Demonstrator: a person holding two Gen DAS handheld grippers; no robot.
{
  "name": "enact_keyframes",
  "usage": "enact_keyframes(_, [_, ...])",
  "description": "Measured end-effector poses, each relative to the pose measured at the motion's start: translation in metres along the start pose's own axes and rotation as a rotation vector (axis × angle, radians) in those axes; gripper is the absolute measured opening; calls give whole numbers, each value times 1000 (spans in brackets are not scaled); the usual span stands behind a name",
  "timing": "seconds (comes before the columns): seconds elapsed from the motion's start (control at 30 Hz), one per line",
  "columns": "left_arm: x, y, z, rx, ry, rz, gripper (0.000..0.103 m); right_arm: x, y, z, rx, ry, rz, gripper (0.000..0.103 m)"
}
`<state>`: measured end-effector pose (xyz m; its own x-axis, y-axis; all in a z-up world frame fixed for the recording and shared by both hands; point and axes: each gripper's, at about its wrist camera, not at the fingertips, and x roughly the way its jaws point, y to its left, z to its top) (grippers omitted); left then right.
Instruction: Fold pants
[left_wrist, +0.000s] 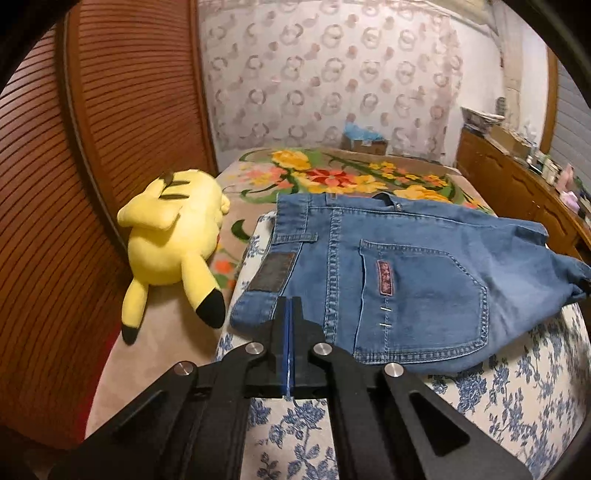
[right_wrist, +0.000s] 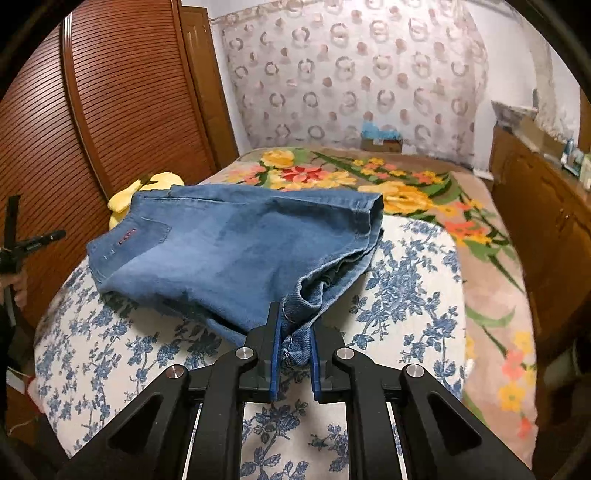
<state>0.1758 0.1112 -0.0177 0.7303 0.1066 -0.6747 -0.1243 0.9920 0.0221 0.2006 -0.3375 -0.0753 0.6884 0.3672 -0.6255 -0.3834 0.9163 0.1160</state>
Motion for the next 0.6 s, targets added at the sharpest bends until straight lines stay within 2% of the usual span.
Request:
enact_keyframes(0.1, [8, 6, 4, 11, 9, -20, 0, -1, 4, -5, 29, -12, -23, 12])
enact_keyframes(0.13, [13, 9, 5, 16, 17, -28, 3, 0, 6, -6, 41, -11, -27, 12])
enact_keyframes(0.2, [21, 14, 6, 35, 28, -18, 15, 3, 8, -7, 56, -5, -44, 12])
enact_keyframes(0.27, [28, 18, 5, 49, 34, -18, 35, 8, 10, -7, 65, 4, -61, 12])
enact_keyframes(0.37, [36, 25, 3, 34, 36, -60, 57, 11, 11, -4, 78, 17, -80, 12])
enact_keyframes(0.43, [43, 27, 0, 25, 49, -72, 61, 12, 11, -1, 86, 24, -92, 12])
enact_keyframes(0.6, [65, 29, -8, 35, 101, -70, 61, 12, 10, 4, 97, 24, -98, 13])
